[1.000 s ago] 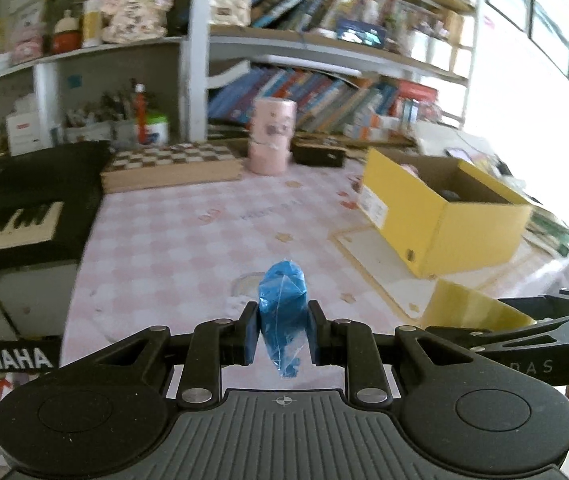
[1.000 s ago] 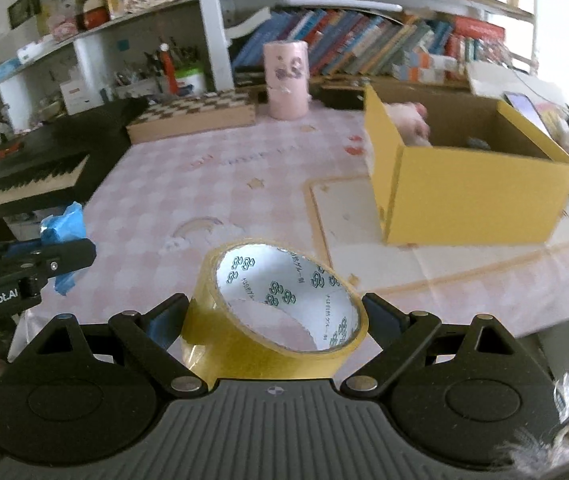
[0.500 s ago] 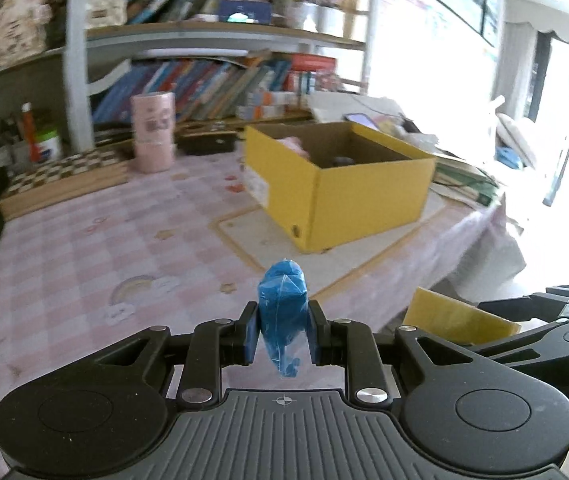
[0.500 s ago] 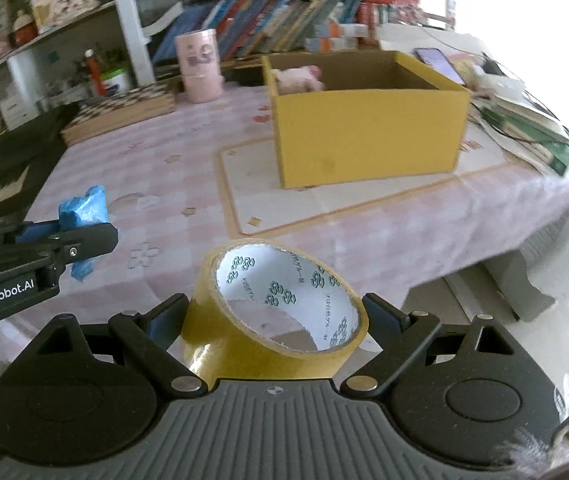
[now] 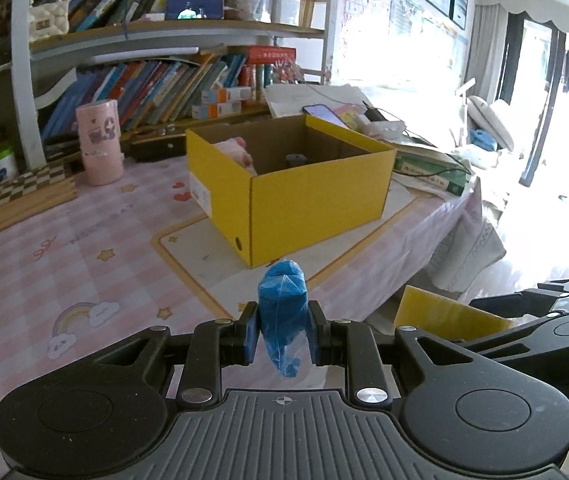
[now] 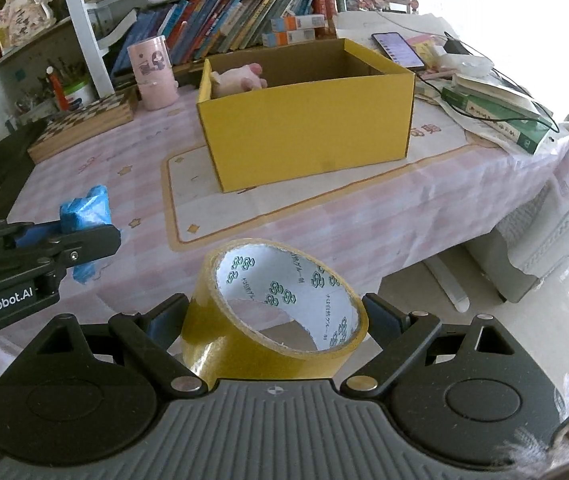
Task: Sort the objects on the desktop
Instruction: 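Carry the tape roll and blue item in both grippers over the yellow box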
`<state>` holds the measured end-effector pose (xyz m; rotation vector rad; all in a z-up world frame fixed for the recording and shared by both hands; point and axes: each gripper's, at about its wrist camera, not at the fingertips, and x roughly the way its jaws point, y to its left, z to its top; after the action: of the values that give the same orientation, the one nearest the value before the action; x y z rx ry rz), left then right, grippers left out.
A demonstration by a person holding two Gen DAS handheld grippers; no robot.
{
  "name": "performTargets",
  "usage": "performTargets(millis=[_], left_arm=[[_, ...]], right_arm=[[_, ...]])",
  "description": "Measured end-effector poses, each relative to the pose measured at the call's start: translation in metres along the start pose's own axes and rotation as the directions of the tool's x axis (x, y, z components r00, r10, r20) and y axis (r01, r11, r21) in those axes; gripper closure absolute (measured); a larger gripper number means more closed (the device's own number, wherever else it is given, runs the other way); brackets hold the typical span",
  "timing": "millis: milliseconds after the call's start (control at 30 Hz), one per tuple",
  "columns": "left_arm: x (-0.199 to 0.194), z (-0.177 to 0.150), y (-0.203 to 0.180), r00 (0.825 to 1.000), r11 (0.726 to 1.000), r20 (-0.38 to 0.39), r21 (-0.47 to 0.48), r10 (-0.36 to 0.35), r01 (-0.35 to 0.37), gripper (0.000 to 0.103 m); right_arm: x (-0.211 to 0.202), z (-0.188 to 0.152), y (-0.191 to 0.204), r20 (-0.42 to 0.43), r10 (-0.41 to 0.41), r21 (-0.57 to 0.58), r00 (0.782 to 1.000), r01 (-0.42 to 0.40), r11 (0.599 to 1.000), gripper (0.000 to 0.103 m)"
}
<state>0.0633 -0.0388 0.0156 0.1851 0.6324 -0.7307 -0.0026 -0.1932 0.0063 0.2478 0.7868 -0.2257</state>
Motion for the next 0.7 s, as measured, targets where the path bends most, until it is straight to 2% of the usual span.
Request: performTargets(millis=[367, 700], left_arm=[[0.033, 0.029, -0.026, 1.0, 1.0, 0.006, 0.005, 0.011, -0.011, 0.08], [0.06, 0.071, -0.04, 0.992, 0.997, 0.098, -0.026, 0.074, -0.072, 0.08]], right_arm=[[0.014, 0.029, -0.041, -0.002, 0.019, -0.003, 1.0, -0.019, 1.0, 0.011], [0.028, 0.083, -0.071, 0.082, 0.067, -0.089, 0.994, -0.059, 0.994, 0.011]])
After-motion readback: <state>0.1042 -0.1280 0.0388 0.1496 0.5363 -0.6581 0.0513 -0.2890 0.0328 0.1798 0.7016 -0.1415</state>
